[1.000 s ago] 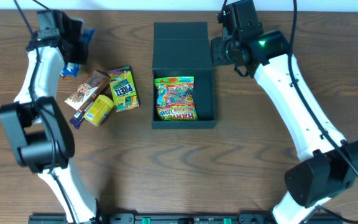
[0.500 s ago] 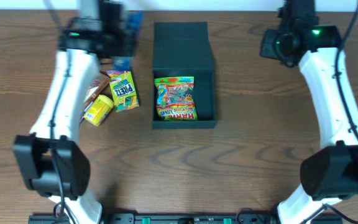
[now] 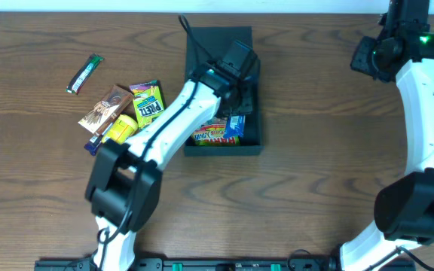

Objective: Pack container
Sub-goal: 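Carry the blue bar with the left gripper and lower it into the box, then release the blue bar and lift the left gripper back left, then grasp the brown Pocky box with the left gripper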

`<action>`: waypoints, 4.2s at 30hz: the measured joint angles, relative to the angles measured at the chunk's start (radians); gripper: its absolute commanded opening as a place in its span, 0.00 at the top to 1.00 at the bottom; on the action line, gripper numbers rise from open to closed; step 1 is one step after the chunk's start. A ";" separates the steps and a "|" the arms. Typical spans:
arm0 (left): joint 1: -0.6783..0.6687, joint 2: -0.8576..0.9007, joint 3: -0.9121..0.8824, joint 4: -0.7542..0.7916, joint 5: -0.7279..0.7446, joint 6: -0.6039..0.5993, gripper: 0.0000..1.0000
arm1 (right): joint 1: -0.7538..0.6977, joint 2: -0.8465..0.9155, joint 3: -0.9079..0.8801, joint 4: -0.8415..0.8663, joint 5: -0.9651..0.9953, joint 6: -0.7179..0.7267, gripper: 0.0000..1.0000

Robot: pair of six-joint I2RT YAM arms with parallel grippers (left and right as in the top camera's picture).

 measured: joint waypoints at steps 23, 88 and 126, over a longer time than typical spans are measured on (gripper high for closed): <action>-0.018 0.031 0.000 -0.005 0.123 -0.154 0.80 | 0.000 0.000 0.000 0.000 -0.002 -0.014 0.59; 0.738 -0.055 0.003 -0.053 -0.064 1.012 0.09 | 0.013 0.000 0.000 -0.003 -0.140 -0.057 0.47; 0.766 0.220 0.011 -0.002 0.083 1.177 0.19 | 0.013 0.000 0.000 -0.024 -0.154 -0.076 0.42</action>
